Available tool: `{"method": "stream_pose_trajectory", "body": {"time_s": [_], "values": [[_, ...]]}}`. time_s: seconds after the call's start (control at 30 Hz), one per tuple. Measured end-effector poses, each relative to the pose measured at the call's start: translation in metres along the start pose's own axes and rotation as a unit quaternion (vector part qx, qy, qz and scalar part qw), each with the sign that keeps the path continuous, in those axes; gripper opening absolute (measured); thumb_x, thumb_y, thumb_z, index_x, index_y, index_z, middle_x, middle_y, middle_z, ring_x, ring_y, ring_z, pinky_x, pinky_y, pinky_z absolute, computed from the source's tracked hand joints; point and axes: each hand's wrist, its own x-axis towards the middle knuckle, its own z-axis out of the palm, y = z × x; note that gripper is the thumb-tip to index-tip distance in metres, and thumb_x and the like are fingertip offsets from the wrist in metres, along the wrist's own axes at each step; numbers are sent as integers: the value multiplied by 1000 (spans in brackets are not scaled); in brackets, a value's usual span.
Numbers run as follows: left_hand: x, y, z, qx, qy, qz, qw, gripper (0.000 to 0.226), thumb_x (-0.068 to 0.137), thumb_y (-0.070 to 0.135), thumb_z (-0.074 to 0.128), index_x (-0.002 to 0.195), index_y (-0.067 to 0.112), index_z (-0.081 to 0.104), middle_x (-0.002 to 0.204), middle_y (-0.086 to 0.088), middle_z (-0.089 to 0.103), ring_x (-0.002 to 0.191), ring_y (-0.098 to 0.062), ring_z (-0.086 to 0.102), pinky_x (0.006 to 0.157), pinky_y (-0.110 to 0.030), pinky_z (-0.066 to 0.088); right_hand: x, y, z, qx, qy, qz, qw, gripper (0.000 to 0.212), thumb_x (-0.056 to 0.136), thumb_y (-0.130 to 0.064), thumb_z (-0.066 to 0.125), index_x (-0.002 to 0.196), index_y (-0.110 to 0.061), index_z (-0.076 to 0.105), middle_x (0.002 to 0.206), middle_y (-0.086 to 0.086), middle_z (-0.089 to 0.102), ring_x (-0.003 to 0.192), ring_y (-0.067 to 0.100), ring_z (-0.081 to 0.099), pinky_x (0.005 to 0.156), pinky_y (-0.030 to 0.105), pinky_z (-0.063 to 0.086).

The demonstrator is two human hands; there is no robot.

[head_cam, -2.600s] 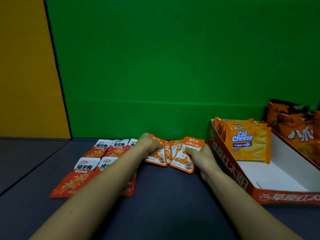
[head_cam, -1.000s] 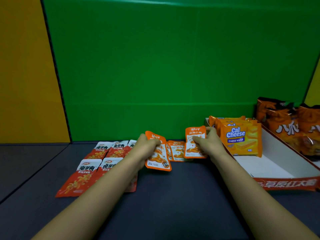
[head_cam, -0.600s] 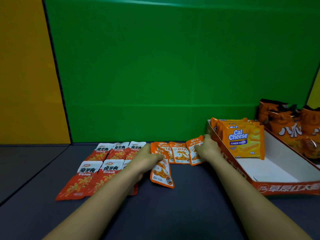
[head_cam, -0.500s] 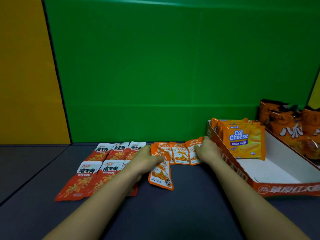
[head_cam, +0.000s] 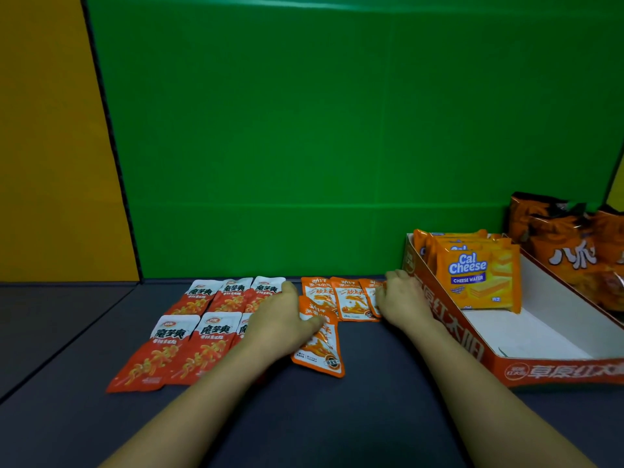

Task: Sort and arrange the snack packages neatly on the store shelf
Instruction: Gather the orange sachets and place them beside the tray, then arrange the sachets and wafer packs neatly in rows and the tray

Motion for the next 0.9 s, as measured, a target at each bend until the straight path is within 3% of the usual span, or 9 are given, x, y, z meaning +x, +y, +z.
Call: {"method": "stream_pose_trajectory", "body": {"time_s": [0.17,0.43,0.6,0.73,0.83,0.9], "values": [[-4,4,5,80,37,31,996,53,87,52,53,117,12,38,108,-7,63,100,-28,59,70,-33,40,-10,3,-9,5,1,-33,999,41,97,-24,39,134,-6,45,138,12,45,127,27,40,105,38,33],[-5,8,14,170,49,68,982,50,91,55,40,116,12,40,104,-6,64,99,-27,60,77,-35,43,-26,-2,-23,39,20,-93,995,34,96,-20,44,128,-12,52,131,6,51,124,21,43,102,33,35],[-4,0,-13,200,202,129,950,32,96,38,39,111,12,50,101,-8,64,97,-29,59,76,-34,41,-34,-13,-29,63,2,-144,988,30,95,-19,45,123,-16,56,125,3,58,116,20,52,95,32,41],[-9,-31,-36,239,214,103,942,23,80,28,54,83,8,65,75,-10,66,72,-32,62,59,-37,47,-43,-30,-30,57,-19,-219,974,31,96,-23,44,124,-19,56,126,-2,59,117,17,52,94,30,41],[-31,-55,-49,239,193,58,950,31,88,35,47,94,11,65,89,-8,65,88,-31,60,71,-37,45,-54,-52,-29,65,-33,-283,956,30,95,-27,46,122,-23,57,122,-6,59,113,16,55,94,30,43],[-49,-73,-58,237,201,39,949,42,84,42,39,92,12,67,86,-7,68,84,-30,63,66,-37,47,-64,-71,-27,72,-42,-325,942,28,92,-28,49,118,-24,58,118,-5,61,109,18,58,92,35,46]]}}
